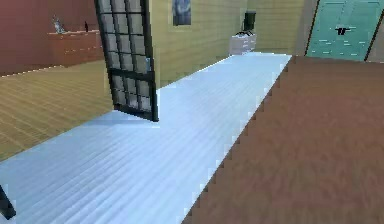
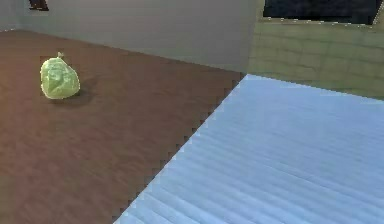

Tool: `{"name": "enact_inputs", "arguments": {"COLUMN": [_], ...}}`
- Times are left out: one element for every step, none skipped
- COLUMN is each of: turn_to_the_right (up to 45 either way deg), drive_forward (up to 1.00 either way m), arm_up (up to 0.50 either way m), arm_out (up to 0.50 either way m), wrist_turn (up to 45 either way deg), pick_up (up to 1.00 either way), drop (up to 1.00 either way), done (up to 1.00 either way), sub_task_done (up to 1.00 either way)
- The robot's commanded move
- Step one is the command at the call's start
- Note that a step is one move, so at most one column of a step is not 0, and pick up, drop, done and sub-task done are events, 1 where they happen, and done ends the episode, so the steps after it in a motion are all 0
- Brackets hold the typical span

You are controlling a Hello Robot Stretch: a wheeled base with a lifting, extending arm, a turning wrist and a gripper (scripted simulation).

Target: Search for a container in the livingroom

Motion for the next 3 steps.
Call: {"name": "enact_inputs", "arguments": {"turn_to_the_right": [15.0, 0.0, 0.0], "drive_forward": [0.00, 1.00, 1.00], "arm_up": [0.00, 0.00, 0.00], "arm_out": [0.00, 0.00, 0.00], "wrist_turn": [0.0, 0.0, 0.0], "pick_up": [0.00, 0.00, 0.00], "drop": [0.00, 0.00, 0.00], "done": [0.00, 0.00, 0.00], "sub_task_done": [0.00, 0.00, 0.00]}}
